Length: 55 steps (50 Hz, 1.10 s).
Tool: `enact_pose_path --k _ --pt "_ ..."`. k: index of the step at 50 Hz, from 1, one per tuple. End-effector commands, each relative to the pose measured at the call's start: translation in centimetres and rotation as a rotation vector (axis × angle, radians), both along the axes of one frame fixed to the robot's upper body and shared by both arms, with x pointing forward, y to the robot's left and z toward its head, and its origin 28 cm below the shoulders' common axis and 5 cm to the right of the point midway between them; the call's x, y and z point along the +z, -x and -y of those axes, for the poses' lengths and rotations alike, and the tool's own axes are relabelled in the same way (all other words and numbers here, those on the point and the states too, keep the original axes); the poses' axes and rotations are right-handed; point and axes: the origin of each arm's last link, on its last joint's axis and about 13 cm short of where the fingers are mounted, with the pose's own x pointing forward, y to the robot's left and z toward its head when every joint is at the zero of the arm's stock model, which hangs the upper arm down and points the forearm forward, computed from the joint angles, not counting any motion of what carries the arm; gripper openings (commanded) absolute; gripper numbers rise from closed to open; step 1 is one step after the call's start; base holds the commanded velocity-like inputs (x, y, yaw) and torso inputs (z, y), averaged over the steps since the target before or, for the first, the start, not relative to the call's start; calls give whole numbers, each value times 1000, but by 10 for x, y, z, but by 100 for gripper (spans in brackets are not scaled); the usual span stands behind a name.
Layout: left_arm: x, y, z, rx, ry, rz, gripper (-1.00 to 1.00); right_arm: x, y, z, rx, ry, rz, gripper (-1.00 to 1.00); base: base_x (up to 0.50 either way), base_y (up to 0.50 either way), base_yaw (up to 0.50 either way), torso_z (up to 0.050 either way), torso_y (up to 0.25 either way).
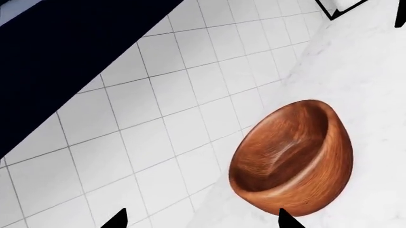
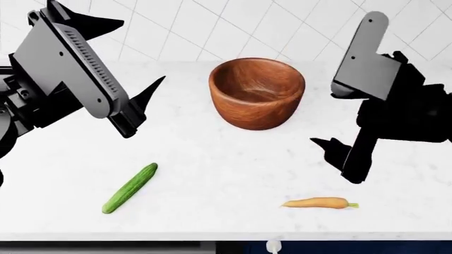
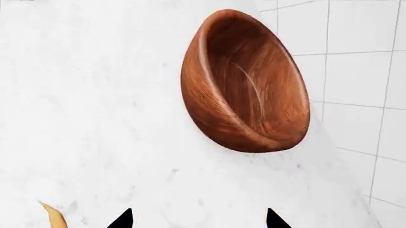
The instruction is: Place the two vegetables and bowl onto the tray for setting up a vegetable dip station.
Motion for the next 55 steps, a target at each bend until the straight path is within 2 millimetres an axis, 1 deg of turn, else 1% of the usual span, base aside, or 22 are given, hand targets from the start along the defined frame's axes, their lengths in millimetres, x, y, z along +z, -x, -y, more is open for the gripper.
enact_pose_path --k 1,5,10,13,15,16,18,19,23,25,29,31,34,38,41,44,48,52,55 --pt "-6 -8 7 -36 22 -14 100 42 -7 22 -110 224 -159 100 0 0 0 0 0" --pt "-5 -9 7 -37 27 -8 100 58 -10 20 -120 256 -149 100 0 0 0 0 0" --pt "-7 -9 5 -31 29 -9 100 84 -14 16 -117 320 -145 100 0 0 0 0 0" --pt "-7 -8 5 -26 24 -11 100 91 -8 13 -88 357 -206 100 0 0 0 0 0" --pt "-6 -6 6 -23 27 -3 100 92 -7 10 -55 314 -222 100 0 0 0 0 0" --pt "-6 -6 6 -20 29 -1 100 91 -6 8 -23 260 -238 100 0 0 0 0 0" --pt "-7 -4 7 -20 30 0 100 86 -6 7 -2 218 -230 100 0 0 0 0 0" --pt "-7 -3 8 -18 30 3 100 83 -5 8 -29 241 -274 100 0 0 0 0 0" --pt "-8 -4 9 -21 31 5 100 69 2 10 -41 217 -338 100 0 0 0 0 0" --pt "-9 -5 9 -24 36 9 100 57 6 11 -49 205 -378 100 0 0 0 0 0" --pt "-14 -4 8 -24 45 6 100 38 3 9 -44 175 -408 100 0 0 0 0 0" --pt "-15 -1 6 -21 50 6 100 28 -3 8 -33 178 -411 100 0 0 0 0 0" --pt "-15 1 2 -10 55 7 100 23 -9 10 -43 185 -406 100 0 0 0 0 0" --pt "-17 -1 3 -14 59 9 100 10 -13 8 -38 178 -409 100 0 0 0 0 0" --pt "-17 -2 3 -18 61 9 100 7 -17 7 -35 180 -402 100 0 0 0 0 0" --pt "-19 -2 3 -16 65 7 100 -4 -21 4 -22 184 -410 100 0 0 0 0 0" --pt "-21 0 0 -7 64 7 100 -16 -19 4 -11 186 -434 100 0 0 0 0 0" --pt "-21 0 0 -3 67 8 100 -19 -20 5 -12 191 -439 100 0 0 0 0 0" --pt "-22 -1 0 -5 68 8 100 -28 -21 2 0 184 -443 100 0 0 0 0 0"
